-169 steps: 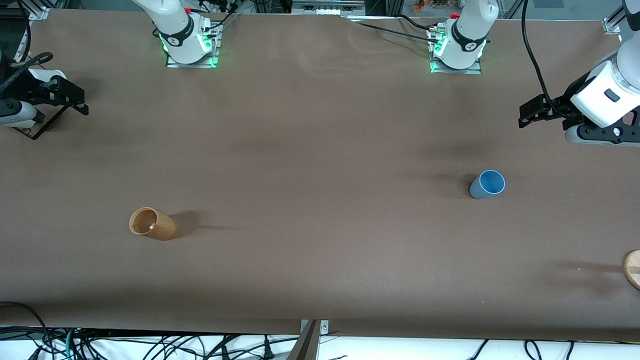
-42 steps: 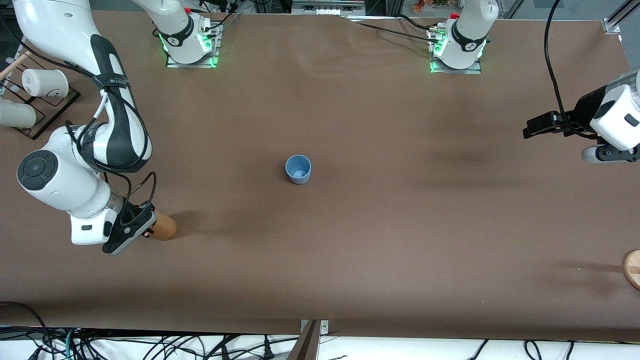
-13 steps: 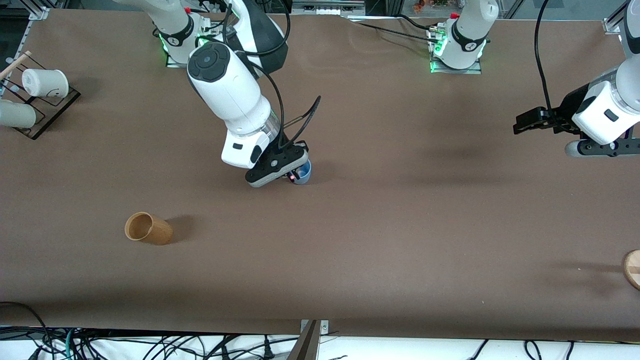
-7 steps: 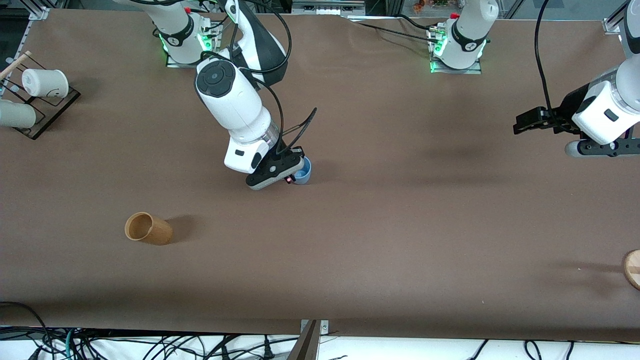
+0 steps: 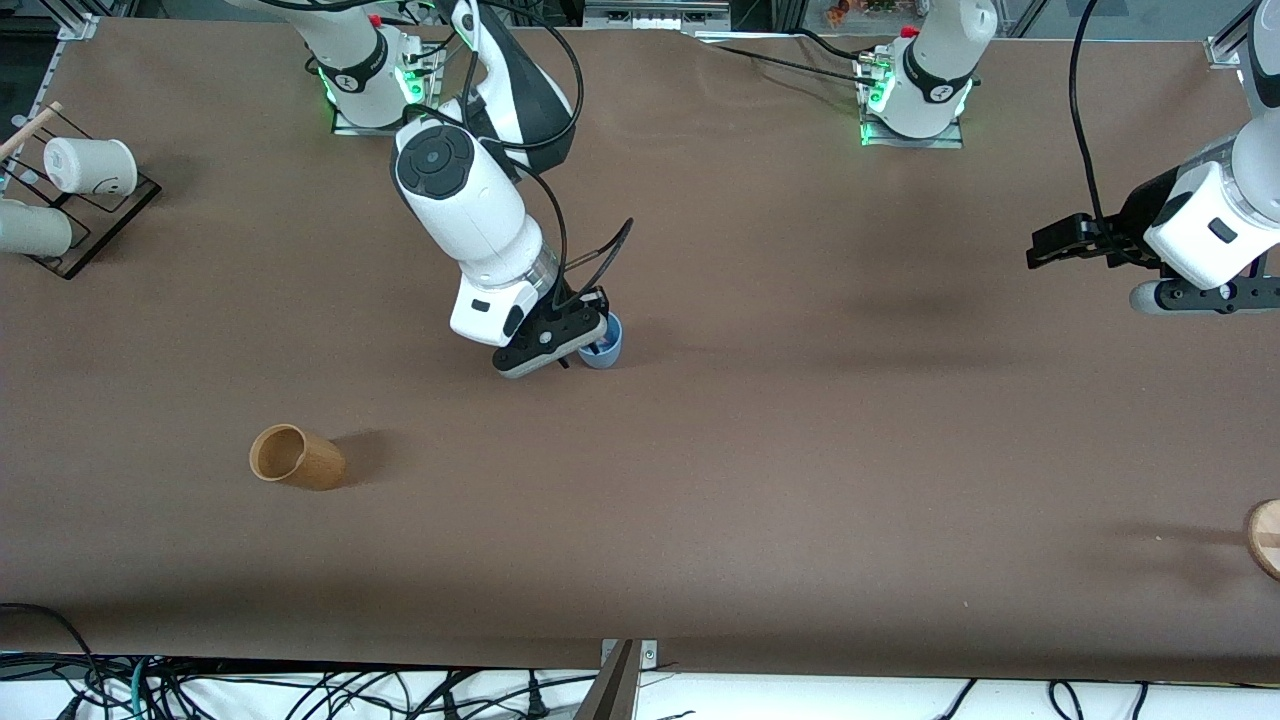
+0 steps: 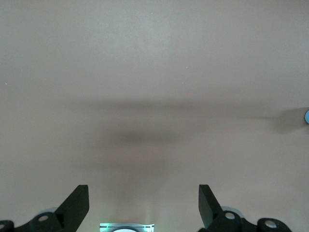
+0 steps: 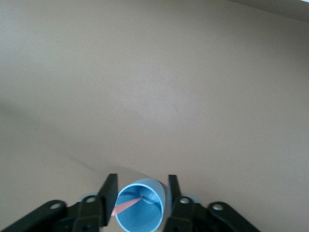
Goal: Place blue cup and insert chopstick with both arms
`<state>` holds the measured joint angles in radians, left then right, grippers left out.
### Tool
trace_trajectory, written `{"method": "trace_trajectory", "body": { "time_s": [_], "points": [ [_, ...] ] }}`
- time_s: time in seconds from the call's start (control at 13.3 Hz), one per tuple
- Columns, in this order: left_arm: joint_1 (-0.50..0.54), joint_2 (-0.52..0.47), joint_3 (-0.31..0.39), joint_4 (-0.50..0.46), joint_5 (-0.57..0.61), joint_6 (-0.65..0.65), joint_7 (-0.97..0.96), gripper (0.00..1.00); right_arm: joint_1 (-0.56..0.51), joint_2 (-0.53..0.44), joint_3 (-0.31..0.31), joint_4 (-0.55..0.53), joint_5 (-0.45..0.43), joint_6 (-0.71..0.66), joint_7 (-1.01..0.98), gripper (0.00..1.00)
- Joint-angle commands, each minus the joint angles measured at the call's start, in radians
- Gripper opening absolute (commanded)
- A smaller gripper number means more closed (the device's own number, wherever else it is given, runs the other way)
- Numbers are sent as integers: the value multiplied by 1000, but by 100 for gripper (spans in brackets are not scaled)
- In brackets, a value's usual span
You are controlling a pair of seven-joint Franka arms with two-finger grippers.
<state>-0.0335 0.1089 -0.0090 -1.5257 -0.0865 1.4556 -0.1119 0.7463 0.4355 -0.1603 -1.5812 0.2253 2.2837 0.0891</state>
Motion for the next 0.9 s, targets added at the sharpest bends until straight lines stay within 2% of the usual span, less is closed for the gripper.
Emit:
{"method": "trace_trajectory", "body": {
  "time_s": [0.0, 0.22, 0.45, 0.75, 0.82],
  "points": [
    [-2, -11, 0, -1, 11, 8, 18, 100, -1, -98, -13, -31, 5, -91, 59, 100],
    [-2, -11, 0, -1, 11, 8, 17, 100, -169, -231, -4, -31, -49, -312, 44, 100],
    [-3, -11, 0, 1, 13, 8, 17, 100, -344, -325, -2, -34, -98, -502, -121, 100],
    [-3, -11, 0, 1, 13, 8, 17, 100, -528, -377, 5, -31, -106, -622, -241, 100],
    [-3, -11, 0, 1, 13, 8, 17, 100, -559, -385, 25, -28, -138, -644, -242, 100]
  ]
}}
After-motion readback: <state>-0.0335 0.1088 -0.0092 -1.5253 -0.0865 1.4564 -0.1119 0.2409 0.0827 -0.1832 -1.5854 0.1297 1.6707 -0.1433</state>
